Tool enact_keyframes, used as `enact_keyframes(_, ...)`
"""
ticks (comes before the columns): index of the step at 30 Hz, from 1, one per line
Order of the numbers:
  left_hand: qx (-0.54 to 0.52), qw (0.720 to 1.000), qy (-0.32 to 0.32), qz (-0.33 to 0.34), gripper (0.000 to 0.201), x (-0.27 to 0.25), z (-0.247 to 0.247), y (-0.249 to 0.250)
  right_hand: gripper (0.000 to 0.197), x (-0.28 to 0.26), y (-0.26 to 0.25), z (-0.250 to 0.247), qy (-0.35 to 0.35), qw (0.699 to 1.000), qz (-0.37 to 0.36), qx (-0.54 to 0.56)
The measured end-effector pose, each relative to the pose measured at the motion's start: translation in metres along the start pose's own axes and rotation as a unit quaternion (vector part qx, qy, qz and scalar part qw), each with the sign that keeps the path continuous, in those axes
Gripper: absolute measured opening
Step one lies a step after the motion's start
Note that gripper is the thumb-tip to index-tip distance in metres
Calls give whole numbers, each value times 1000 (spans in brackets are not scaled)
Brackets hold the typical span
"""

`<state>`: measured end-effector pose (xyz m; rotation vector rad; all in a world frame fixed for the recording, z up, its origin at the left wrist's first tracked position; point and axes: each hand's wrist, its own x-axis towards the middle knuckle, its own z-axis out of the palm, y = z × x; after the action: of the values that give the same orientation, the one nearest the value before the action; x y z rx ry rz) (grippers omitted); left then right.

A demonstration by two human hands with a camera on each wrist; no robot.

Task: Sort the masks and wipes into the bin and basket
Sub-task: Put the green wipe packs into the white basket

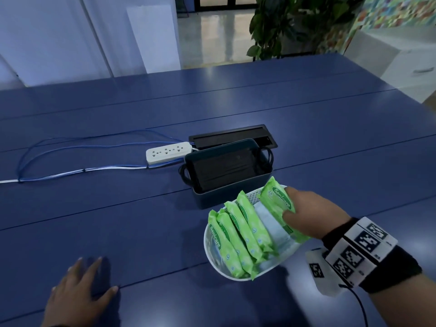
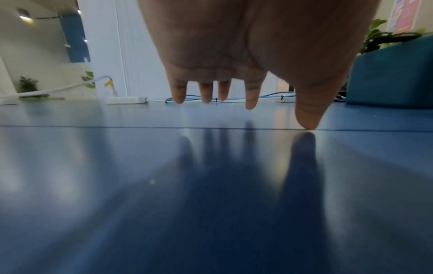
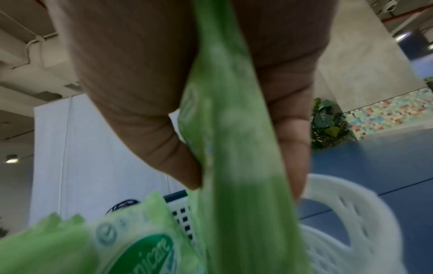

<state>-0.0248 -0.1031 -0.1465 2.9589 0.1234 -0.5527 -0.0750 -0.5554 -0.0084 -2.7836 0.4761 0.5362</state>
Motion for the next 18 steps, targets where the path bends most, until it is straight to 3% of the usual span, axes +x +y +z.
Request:
enact_keyframes(4, -47, 998, -34, -13, 92, -1, 8, 8, 46, 10, -5, 18, -66, 998, 15, -18)
enact_keyframes(15, -71, 997, -17, -16, 93, -8, 7, 10, 32, 0, -6, 33, 19, 999, 12, 25)
enact_keyframes(18, -70, 997, -12, -13, 91, -10, 6, 12, 32, 0, -9, 51, 13, 1000, 9, 27)
